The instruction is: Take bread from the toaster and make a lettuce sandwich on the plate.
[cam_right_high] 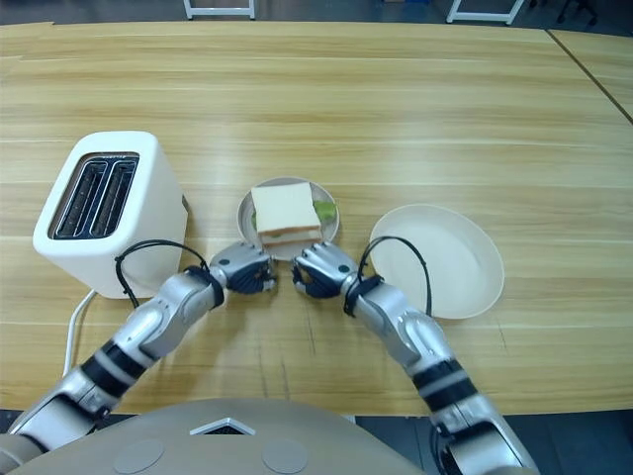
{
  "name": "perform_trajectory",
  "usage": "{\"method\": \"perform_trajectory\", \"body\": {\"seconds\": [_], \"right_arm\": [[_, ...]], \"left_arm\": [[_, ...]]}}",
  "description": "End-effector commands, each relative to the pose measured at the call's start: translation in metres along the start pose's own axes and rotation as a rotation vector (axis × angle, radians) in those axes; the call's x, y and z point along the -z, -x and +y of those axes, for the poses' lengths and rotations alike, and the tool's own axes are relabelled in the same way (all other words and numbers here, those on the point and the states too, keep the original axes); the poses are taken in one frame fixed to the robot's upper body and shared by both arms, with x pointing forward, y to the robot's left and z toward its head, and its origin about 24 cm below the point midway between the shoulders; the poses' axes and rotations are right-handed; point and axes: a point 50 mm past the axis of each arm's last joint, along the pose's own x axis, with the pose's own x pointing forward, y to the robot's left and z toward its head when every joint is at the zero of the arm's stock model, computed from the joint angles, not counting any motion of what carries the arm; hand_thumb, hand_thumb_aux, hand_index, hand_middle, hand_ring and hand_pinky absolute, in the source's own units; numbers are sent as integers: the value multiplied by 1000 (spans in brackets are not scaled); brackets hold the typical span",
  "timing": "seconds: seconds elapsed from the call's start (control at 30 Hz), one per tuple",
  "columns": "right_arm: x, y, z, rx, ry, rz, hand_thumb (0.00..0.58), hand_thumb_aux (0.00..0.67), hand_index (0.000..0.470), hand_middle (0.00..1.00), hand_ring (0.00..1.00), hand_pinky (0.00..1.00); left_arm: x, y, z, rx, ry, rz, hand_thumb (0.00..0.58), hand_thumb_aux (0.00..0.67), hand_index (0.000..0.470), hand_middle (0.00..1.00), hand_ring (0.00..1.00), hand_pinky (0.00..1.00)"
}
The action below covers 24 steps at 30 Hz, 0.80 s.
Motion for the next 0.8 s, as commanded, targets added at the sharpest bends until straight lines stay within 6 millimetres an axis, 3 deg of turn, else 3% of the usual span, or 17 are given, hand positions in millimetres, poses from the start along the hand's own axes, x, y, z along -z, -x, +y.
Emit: {"method": "perform_trajectory", "body": {"seconds": [0.03,0.13,0.23,0.27,0.3,0.37,0.4,0.43,0.53,0.57,0.7,0.8], "right_arm": [[26,-40,-8,42,29,152,580,670,470,1000,1000,1000],[31,-52,-23,106,26,183,580,670,470,1000,1000,1000],[32,-41,-34,162,33,176,580,670,470,1000,1000,1000],[33,-34,-38,182,32,177,580,670,470,1000,1000,1000],[35,-22,-39,197,35,179,580,670,470,1000,1000,1000],[35,2,-42,233,27,190,580,670,470,867,867,867],[34,13,-43,246,29,193,485,399,280,667,667,667],[32,25,-44,265,6,197,0,0,0,396,396,396],[24,55,-47,322,-91,197,0,0,0,47,47,47],[22,63,-49,346,-133,195,0,0,0,0,0,0],[19,91,-78,633,-288,146,0,0,0,0,0,0],[27,104,-101,880,-355,145,0,0,0,0,0,0]], "left_arm": [[44,-33,16,-80,-65,232,580,670,470,1000,1000,1000],[52,-41,27,-137,-78,267,580,670,470,1000,1000,1000],[48,-32,24,-155,48,205,580,670,470,1000,1000,1000],[46,-26,23,-165,88,184,460,365,256,0,0,0],[44,-17,24,-183,116,158,0,0,0,0,0,0],[37,3,31,-248,154,112,0,0,0,0,0,0],[34,13,33,-273,177,93,0,0,0,0,0,0],[31,24,36,-306,212,68,0,0,0,0,0,0],[18,55,39,-364,356,-18,0,0,0,0,0,0],[14,64,41,-387,414,-44,0,0,0,0,0,0],[1,99,69,-625,670,-213,0,0,0,0,0,0],[4,112,87,-767,784,-291,0,0,0,0,0,0]]}}
